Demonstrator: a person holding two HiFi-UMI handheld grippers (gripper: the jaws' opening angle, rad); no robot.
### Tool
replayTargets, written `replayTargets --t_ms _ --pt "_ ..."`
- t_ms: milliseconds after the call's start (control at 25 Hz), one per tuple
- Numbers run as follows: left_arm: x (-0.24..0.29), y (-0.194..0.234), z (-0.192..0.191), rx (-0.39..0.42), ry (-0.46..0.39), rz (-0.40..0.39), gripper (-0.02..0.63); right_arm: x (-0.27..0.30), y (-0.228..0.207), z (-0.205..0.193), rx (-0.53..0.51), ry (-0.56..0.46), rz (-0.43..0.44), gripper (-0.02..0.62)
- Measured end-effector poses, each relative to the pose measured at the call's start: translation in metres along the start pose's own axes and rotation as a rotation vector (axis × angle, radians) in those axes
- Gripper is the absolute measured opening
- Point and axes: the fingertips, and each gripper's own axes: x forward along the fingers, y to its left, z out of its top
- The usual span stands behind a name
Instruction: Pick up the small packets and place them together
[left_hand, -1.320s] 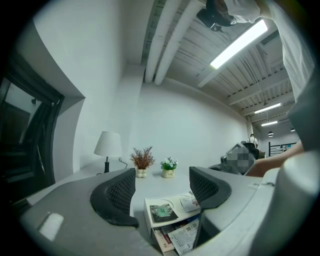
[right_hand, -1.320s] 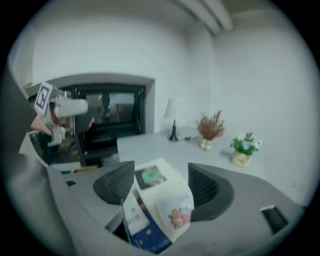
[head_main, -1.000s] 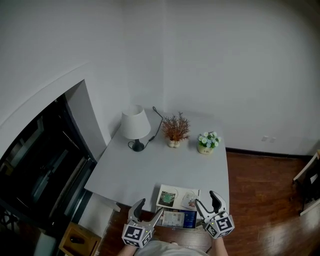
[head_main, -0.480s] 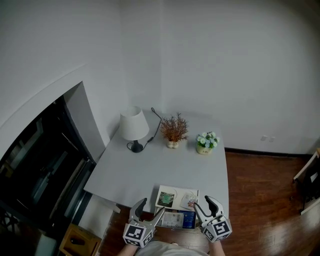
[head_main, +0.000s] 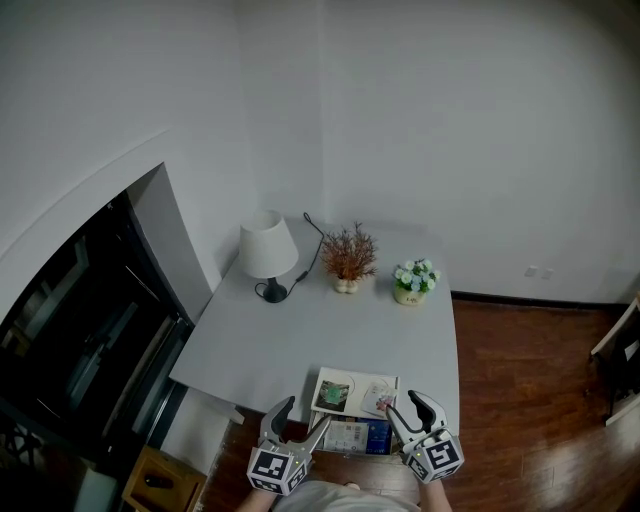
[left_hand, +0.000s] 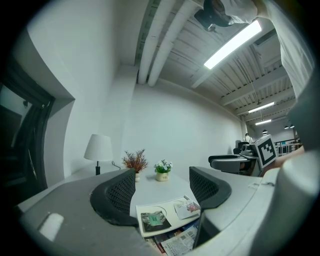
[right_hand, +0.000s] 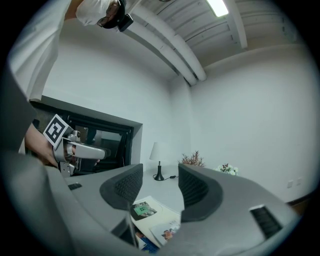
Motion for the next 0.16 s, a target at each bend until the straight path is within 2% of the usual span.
replayTargets --t_ms 160 --pt "0.0003 -0.0057 -0.0039 -0.003 0.008 -0.002 0.322 -0.0045 -0.0021 -0.0034 0.007 0.004 0.0 0.238"
